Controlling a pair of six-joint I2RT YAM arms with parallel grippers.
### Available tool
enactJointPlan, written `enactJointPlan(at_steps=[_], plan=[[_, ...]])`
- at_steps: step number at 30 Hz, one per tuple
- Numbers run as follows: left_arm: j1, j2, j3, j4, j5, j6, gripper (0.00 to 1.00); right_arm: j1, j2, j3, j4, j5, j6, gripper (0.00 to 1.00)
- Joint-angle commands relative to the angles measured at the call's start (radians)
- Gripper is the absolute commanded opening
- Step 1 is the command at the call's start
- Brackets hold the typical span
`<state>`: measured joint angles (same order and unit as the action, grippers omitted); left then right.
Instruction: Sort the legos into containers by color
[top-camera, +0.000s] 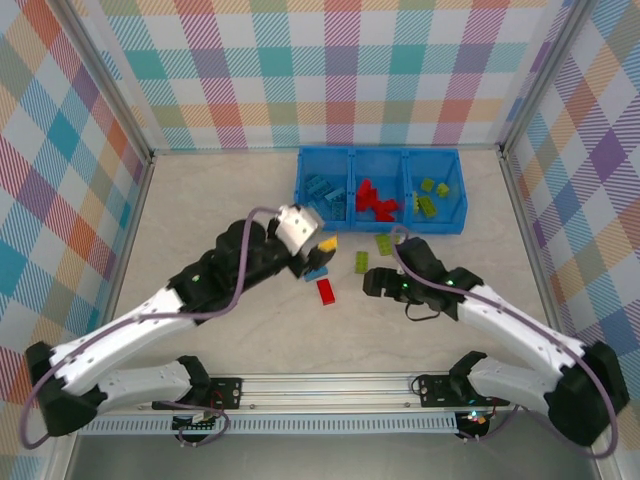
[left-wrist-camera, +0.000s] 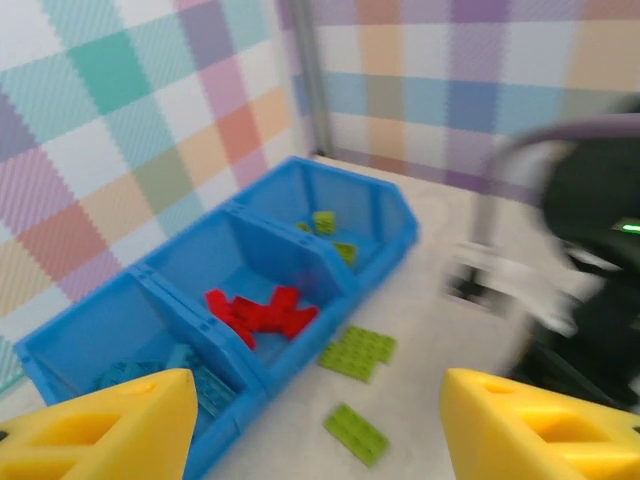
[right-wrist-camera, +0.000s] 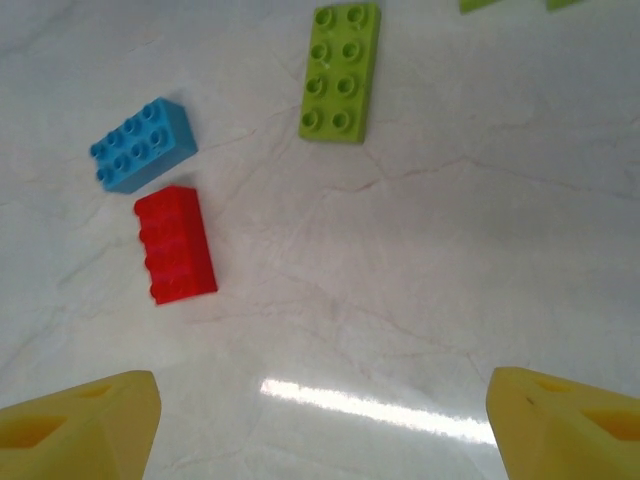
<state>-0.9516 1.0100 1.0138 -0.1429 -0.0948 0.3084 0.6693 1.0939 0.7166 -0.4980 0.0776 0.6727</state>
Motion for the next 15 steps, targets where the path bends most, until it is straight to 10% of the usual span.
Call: enactJointPlan(at_steps=[1,7,15], plan=[[-0.084,-0.115,-0.03,-0.347,-0.03,0.097,0.7,0.025,0.114,0.08,0.045,0.163,-0.011,0.84],[-0.145,-0.278,-0.09,-0.628,0.046,0.117,0.87,0.03,0.354,0.214,0.094,0.202,-0.047,0.87],[-0.145,-0.312,-0.185,-0.609,0.124,0.245,1.0,0.029,0.642,0.388,0.047,0.257,-0.064,0.89]])
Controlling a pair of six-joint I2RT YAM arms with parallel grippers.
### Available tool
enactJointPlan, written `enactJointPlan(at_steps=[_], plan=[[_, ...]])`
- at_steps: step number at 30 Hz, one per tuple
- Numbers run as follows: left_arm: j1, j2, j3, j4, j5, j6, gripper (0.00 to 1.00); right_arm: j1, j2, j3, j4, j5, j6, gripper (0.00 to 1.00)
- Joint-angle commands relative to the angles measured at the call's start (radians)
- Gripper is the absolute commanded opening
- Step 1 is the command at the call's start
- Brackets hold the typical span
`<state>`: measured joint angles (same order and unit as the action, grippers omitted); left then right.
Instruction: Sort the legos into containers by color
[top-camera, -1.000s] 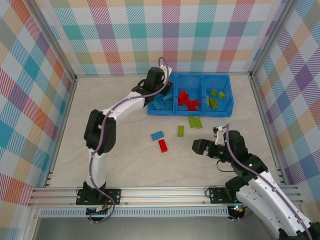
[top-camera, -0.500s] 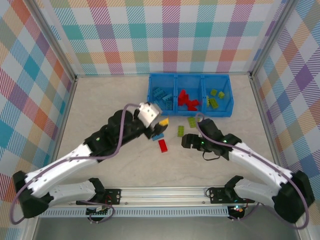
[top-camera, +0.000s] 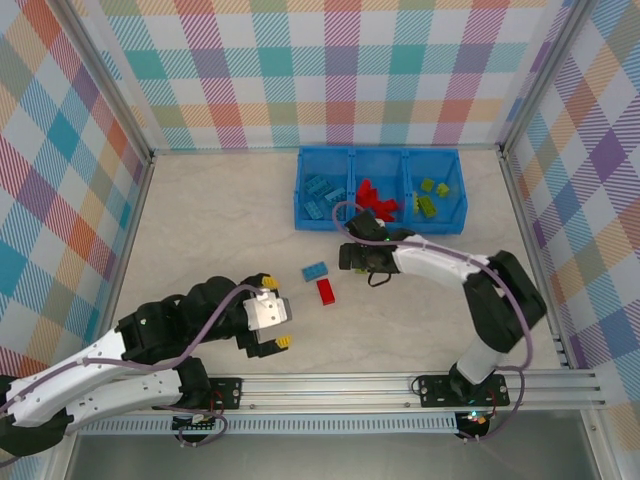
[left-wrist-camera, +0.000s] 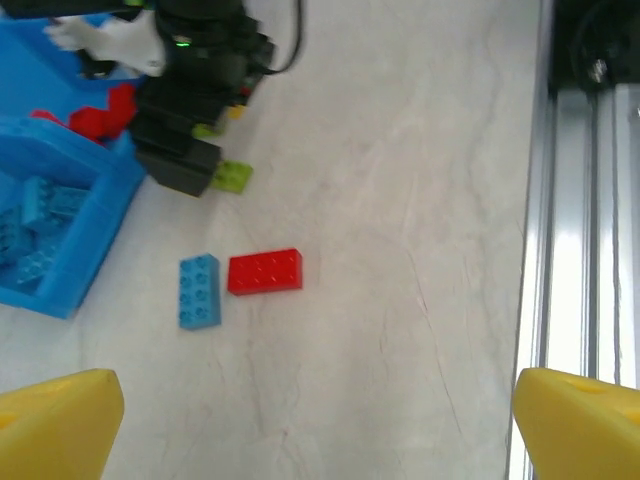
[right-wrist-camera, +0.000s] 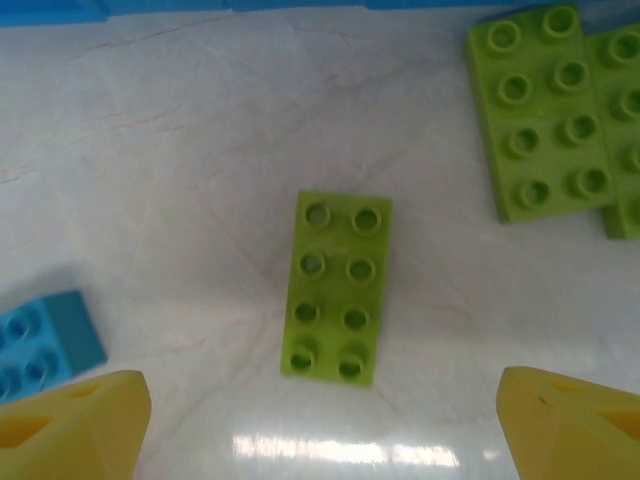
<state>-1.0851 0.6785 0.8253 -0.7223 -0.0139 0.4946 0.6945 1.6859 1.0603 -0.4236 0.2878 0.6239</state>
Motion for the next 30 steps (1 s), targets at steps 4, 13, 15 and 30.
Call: enactJointPlan(at_steps=[4,13,15,30], plan=[[-0.012,0.056,-0.015,-0.039,0.05,0.067,1.0,0.003,0.123,0.07,-0.02,0.057,-0.004,0.82],[-0.012,0.065,-0.053,-0.026,0.091,0.071,1.0,0.003,0.197,0.049,0.006,0.066,-0.003,0.49],[-0.012,0.063,-0.054,-0.028,0.086,0.072,1.0,0.003,0.19,0.031,0.019,0.062,-0.001,0.43],[-0.012,-0.047,-0.079,0.074,0.067,0.031,1.0,-0.022,-0.267,-0.14,0.087,0.083,-0.038,0.29]])
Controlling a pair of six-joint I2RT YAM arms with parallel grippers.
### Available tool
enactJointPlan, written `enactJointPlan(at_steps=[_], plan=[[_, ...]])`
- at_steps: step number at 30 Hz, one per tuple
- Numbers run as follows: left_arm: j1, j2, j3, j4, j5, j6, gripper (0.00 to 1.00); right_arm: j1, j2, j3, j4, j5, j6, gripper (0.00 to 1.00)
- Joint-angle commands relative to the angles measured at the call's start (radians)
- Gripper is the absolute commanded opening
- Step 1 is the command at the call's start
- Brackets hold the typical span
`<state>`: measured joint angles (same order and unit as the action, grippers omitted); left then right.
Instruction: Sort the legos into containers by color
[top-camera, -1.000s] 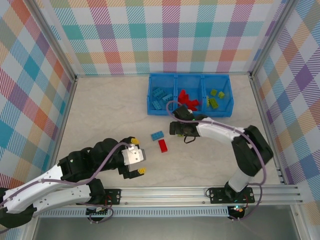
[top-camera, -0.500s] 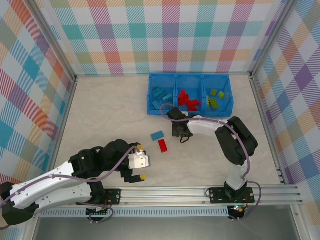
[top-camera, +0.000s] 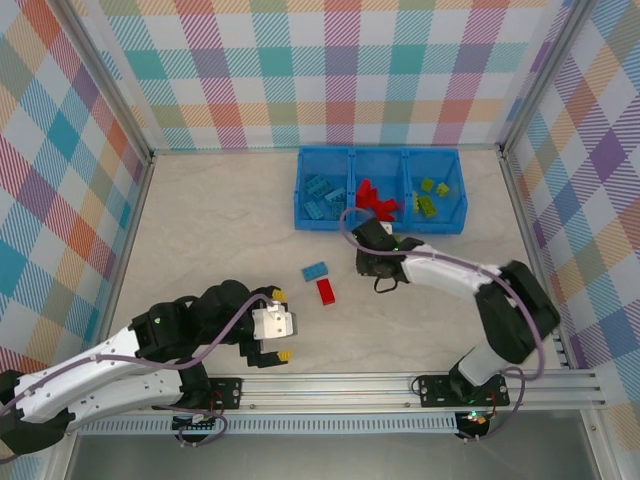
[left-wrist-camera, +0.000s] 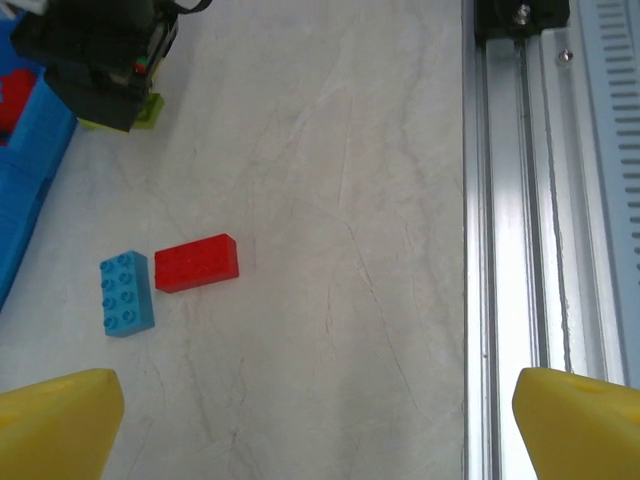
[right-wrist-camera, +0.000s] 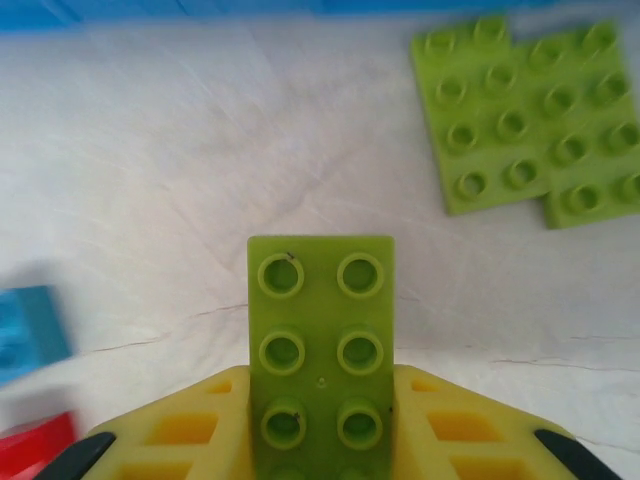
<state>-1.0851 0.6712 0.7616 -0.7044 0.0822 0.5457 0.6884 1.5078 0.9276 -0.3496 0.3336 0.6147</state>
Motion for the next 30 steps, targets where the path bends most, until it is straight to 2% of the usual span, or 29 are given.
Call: enactJointPlan(at_steps=[1,4,6,10,14,16,18,21,25,30], plan=[[-0.01,-0.056,-0.02,0.073,-0.056,-0.033,1.0,-0.036,-0.131,-0.004,0.01,0.045,-0.047,0.29],[-0.007,-0.102,-0.032,0.108,-0.11,-0.06,1.0,-0.143,-0.202,0.025,0.012,0.049,-0.117,0.28],[-0.001,-0.126,-0.043,0.126,-0.133,-0.073,1.0,-0.228,-0.194,0.072,0.011,0.047,-0.183,0.28],[0.011,-0.142,-0.059,0.135,-0.145,-0.076,1.0,-0.419,-0.049,0.217,0.027,-0.015,-0.282,0.27],[0.027,-0.127,-0.051,0.13,-0.134,-0.088,1.0,-0.529,0.157,0.401,0.013,-0.073,-0.314,0.28],[0.031,-0.115,-0.051,0.128,-0.132,-0.092,1.0,-0.551,0.246,0.503,-0.021,-0.076,-0.324,0.39],[0.033,-0.108,-0.047,0.123,-0.124,-0.096,1.0,-0.558,0.309,0.586,-0.059,-0.062,-0.334,0.59],[0.036,-0.107,-0.042,0.121,-0.11,-0.099,1.0,-0.561,0.344,0.673,-0.132,-0.061,-0.328,0.66],[0.043,-0.114,-0.045,0.125,-0.105,-0.099,1.0,-0.561,0.236,0.574,-0.097,-0.117,-0.285,0.7],[0.053,-0.111,-0.047,0.13,-0.086,-0.098,1.0,-0.551,-0.016,0.266,0.024,-0.253,-0.215,0.71]])
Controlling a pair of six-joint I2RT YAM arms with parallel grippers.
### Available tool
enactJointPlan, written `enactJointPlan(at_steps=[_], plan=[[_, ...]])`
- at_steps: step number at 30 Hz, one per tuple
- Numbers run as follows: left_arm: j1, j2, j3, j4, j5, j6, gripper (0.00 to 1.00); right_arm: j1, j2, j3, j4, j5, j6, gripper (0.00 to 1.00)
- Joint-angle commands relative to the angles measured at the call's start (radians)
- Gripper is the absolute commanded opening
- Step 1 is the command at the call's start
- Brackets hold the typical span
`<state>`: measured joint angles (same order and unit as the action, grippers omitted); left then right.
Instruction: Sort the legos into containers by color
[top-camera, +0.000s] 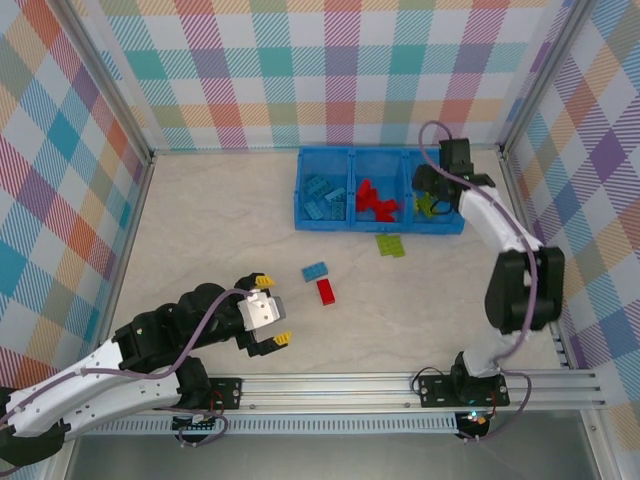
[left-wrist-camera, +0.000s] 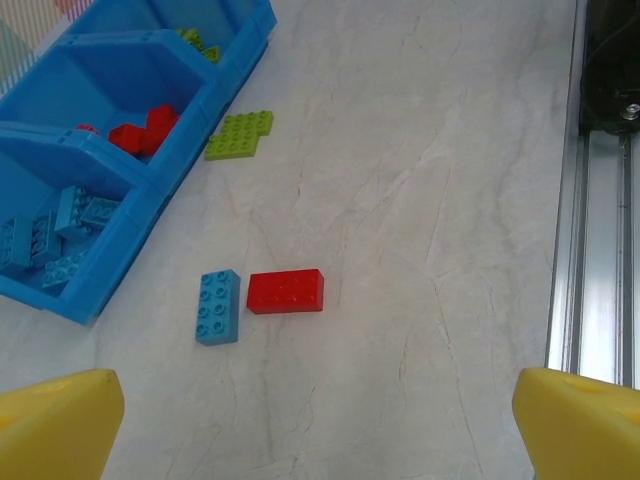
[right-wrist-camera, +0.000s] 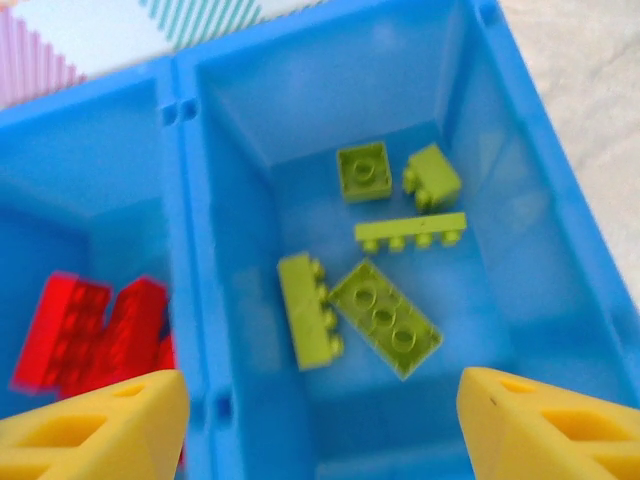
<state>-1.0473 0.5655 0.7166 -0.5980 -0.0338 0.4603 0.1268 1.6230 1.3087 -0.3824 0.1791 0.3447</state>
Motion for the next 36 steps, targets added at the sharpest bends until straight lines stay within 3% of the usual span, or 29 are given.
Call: enactJointPlan(at_steps=[1,6,9,16,20,36], plan=[[0.02,-0.004,-0.002,0.028,0.039,-0.012,1.0,0.019,-0.179,-0.181,0.082,-0.125,0.067,0.7],[0.062,-0.001,-0.008,0.058,0.106,-0.014,1.0,0.079,-0.377,-0.417,0.113,-0.261,0.115,0.69],[0.087,0.012,-0.009,0.066,0.137,-0.015,1.0,0.136,-0.408,-0.509,0.134,-0.284,0.141,0.68],[0.115,0.052,0.0,0.064,0.17,-0.029,1.0,0.317,-0.177,-0.442,0.147,-0.113,0.062,0.62],[0.115,0.049,-0.001,0.052,0.151,-0.029,1.0,0.334,-0.047,-0.389,0.194,-0.038,0.021,0.58],[0.116,0.045,-0.003,0.053,0.149,-0.03,1.0,0.34,0.158,-0.317,0.223,-0.105,0.045,0.58]])
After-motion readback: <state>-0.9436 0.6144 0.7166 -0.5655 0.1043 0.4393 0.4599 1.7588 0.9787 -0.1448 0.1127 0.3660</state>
